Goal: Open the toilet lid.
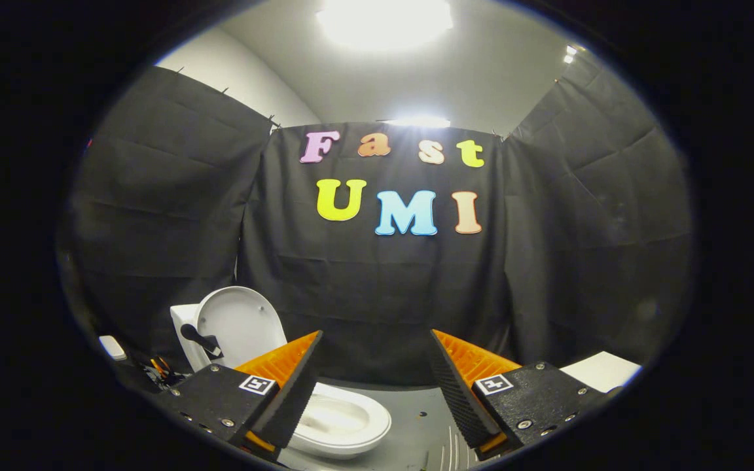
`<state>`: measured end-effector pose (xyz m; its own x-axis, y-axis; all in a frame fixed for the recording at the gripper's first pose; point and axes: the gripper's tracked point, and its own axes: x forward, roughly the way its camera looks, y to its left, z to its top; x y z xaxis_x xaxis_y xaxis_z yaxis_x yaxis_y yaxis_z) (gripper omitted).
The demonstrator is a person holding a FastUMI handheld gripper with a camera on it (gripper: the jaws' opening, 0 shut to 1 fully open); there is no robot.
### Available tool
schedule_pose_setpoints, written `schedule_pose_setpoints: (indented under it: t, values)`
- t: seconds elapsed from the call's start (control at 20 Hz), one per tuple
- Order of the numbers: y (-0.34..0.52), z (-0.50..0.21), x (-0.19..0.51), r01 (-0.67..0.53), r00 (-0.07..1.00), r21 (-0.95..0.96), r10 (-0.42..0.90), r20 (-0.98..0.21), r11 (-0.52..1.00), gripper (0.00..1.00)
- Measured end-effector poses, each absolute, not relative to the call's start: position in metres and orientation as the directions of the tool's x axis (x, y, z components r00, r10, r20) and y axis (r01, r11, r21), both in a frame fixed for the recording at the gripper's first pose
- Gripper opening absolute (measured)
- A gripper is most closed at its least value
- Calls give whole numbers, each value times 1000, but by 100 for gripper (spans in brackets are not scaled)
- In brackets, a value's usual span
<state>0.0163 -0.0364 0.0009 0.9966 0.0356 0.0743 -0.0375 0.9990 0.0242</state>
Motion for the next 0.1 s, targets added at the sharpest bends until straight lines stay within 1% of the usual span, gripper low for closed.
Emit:
schedule_pose_setpoints:
  t: [0.1]
  values:
    - [-37, -3, 14, -27, 997, 16, 26, 70, 1000, 95]
